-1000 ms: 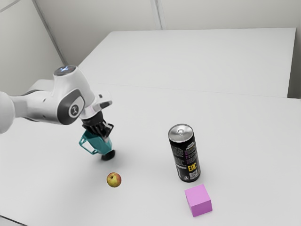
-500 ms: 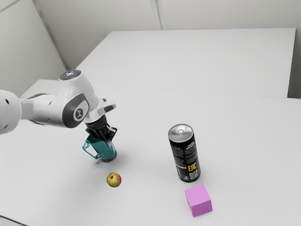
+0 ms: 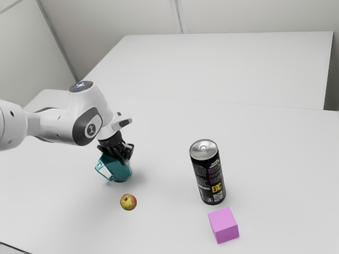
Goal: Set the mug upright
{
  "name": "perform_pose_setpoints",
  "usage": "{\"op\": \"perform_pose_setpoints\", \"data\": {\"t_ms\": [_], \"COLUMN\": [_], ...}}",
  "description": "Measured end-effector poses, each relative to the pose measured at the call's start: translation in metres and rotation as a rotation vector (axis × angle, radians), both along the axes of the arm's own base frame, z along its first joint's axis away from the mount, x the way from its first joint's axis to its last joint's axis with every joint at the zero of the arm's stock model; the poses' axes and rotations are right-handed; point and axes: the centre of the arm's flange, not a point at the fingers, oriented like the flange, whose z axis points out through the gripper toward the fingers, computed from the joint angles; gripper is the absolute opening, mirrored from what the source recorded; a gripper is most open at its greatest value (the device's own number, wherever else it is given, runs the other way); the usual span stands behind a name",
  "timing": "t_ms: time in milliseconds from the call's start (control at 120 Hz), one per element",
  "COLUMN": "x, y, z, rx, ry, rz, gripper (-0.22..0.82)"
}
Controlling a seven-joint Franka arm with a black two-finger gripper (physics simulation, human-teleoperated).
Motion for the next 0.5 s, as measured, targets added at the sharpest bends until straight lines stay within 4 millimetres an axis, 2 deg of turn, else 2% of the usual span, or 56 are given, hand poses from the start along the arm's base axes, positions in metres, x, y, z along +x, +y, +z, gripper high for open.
{"op": "perform_pose_setpoints", "data": {"t_ms": [200,367,500], "x": [-0.001,-0.002,-0.003], "y": [-0.004,-0.01,-0.011], "z": [0.015,0.032,0.047], "rx": [0.005,0.01,0.016], "ry": [-0.032,-0.066,-0.095], "rz": [-0.009,-0.022,-0.025], "gripper": [0.16,0.37,0.47]}}
